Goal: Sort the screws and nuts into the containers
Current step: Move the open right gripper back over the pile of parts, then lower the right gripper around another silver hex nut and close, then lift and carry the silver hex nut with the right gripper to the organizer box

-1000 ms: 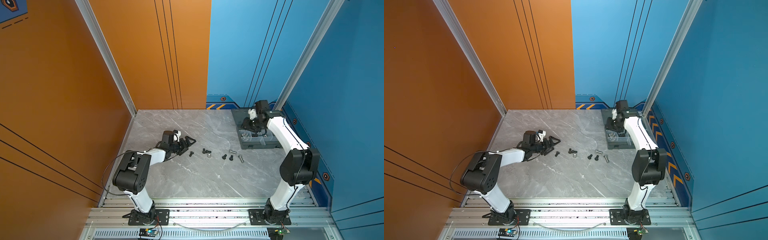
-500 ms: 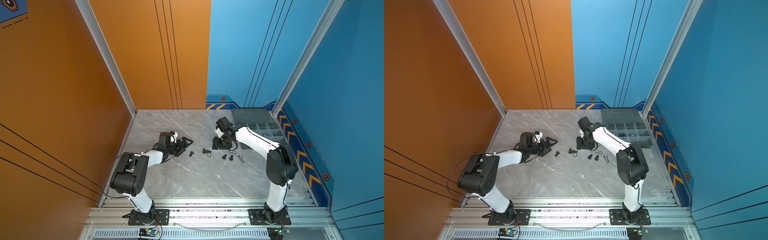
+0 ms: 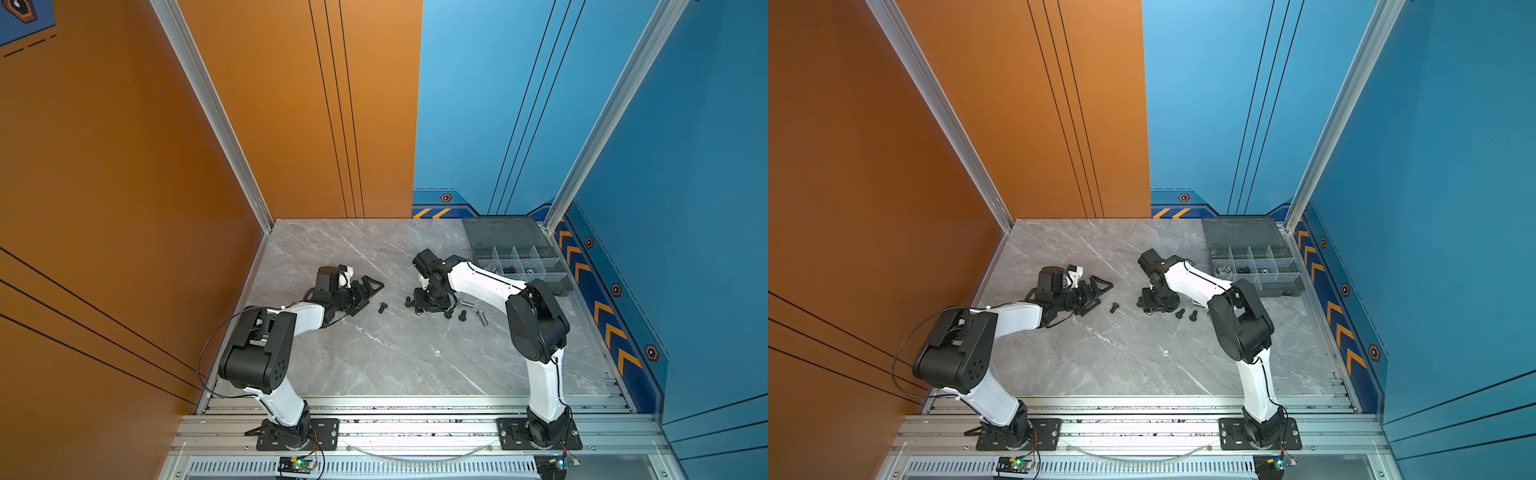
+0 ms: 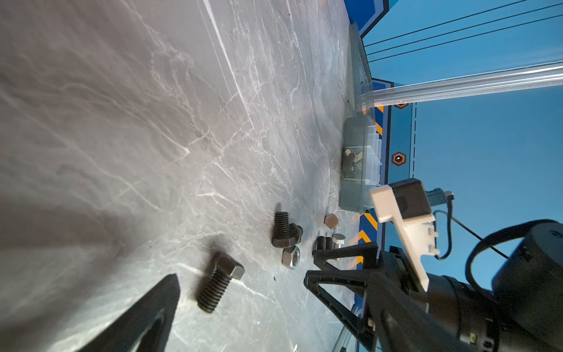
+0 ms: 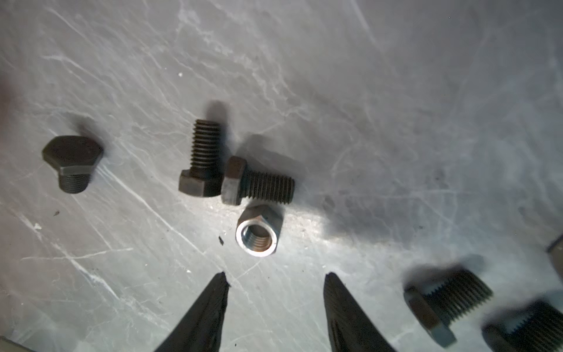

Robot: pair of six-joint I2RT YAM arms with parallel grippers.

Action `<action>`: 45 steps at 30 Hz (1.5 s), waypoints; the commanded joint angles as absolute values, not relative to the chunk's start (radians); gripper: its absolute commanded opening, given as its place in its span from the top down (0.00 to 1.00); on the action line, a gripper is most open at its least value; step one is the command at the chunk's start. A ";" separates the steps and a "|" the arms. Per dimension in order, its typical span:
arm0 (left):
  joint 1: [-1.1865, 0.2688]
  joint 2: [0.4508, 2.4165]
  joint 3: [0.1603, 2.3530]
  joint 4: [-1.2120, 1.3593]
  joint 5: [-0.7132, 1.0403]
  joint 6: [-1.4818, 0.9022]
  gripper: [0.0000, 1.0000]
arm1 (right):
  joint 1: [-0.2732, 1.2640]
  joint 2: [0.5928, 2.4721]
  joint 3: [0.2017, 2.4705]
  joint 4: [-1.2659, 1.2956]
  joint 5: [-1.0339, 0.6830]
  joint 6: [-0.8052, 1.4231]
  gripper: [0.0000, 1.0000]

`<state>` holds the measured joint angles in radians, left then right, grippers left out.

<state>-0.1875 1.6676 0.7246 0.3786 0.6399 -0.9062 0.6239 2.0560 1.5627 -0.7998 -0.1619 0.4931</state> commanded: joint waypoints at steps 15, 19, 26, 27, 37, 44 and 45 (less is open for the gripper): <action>-0.170 1.656 0.713 0.396 0.660 -0.885 0.02 | 0.646 2.155 1.653 -0.806 -0.117 0.503 0.45; -0.169 1.657 0.716 0.397 0.661 -0.887 0.02 | 0.655 2.166 1.672 -0.825 -0.103 0.498 0.45; -0.169 1.659 0.715 0.396 0.663 -0.885 0.02 | 0.666 2.178 1.680 -0.846 -0.078 0.495 0.51; -0.168 1.658 0.715 0.397 0.663 -0.885 0.02 | 0.667 2.180 1.680 -0.846 -0.077 0.495 0.52; -0.162 1.653 0.707 0.406 0.668 -0.885 0.02 | 0.669 2.181 1.677 -0.856 -0.061 0.500 0.63; -0.161 1.660 0.703 0.414 0.669 -0.888 0.02 | 0.670 2.180 1.675 -0.859 -0.055 0.500 0.75; -0.162 1.662 0.703 0.416 0.669 -0.888 0.02 | 0.670 2.180 1.673 -0.859 -0.056 0.499 0.78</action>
<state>-0.1745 1.6676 0.7200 0.4011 0.6487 -0.9062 0.6632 2.1643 1.6615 -0.8211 -0.0803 0.4973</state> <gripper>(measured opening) 0.977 0.242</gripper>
